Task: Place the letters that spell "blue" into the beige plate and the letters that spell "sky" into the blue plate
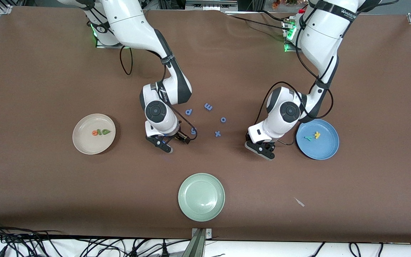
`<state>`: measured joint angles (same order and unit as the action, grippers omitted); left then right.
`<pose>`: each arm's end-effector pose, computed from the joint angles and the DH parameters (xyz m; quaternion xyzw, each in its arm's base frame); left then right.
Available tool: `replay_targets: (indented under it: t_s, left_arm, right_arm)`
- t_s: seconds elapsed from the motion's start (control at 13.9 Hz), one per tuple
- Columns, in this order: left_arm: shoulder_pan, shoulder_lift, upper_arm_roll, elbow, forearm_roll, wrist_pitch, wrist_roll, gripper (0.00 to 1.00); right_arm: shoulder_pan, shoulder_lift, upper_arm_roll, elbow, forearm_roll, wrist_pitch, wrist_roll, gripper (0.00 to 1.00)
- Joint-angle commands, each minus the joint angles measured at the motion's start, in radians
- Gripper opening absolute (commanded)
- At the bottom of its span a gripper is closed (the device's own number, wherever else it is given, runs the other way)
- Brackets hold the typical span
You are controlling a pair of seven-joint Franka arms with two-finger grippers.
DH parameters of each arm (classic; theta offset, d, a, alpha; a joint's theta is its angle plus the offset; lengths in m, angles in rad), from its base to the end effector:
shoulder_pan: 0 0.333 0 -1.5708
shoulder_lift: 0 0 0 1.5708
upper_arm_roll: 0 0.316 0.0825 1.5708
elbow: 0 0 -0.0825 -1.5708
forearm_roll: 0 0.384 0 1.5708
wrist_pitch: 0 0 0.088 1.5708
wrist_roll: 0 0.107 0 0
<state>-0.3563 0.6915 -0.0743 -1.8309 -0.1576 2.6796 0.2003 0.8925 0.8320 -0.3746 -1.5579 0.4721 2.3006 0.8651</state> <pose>0.6020 -0.2674 0.1677 0.9671 -0.2338 0.0701 0.0719 0.5824 0.3856 0.1761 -0.9607 0.2753 0.0272 0.0236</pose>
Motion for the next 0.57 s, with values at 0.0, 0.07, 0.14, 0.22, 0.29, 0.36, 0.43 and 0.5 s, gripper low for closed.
replay_targets:
  t_s: [0.0, 0.07, 0.14, 0.22, 0.29, 0.36, 0.43, 0.5]
  left_arm:
    - [-0.004, 0.003, 0.024, -0.008, 0.043, -0.001, -0.018, 0.3]
    - [-0.003, -0.003, 0.024, -0.008, 0.043, -0.004, -0.018, 0.3]
    - [0.002, -0.013, 0.024, -0.008, 0.043, -0.007, -0.018, 0.3]
    - [0.006, -0.024, 0.024, -0.008, 0.043, -0.024, -0.018, 0.3]
    - [0.019, -0.041, 0.024, -0.01, 0.043, -0.04, -0.016, 0.3]
    - [0.039, -0.055, 0.024, -0.011, 0.044, -0.052, -0.016, 0.3]
    - [0.066, -0.072, 0.024, -0.024, 0.046, -0.055, -0.013, 0.3]
    - [0.103, -0.09, 0.021, -0.04, 0.046, -0.063, -0.006, 0.29]
  right_arm:
    - [-0.003, 0.018, 0.0, 0.027, 0.022, 0.003, -0.008, 0.84]
    - [-0.003, 0.019, 0.0, 0.027, 0.022, 0.005, -0.006, 0.76]
    - [-0.003, 0.019, 0.0, 0.027, 0.023, 0.003, -0.006, 0.68]
    - [-0.003, 0.019, 0.002, 0.027, 0.023, 0.003, -0.005, 0.6]
    - [-0.003, 0.019, 0.0, 0.027, 0.023, 0.003, -0.001, 0.53]
    - [-0.003, 0.019, 0.0, 0.027, 0.023, 0.003, -0.001, 0.45]
    - [-0.003, 0.019, 0.0, 0.027, 0.023, 0.003, -0.003, 0.36]
    - [-0.003, 0.019, 0.0, 0.027, 0.022, 0.003, -0.009, 0.29]
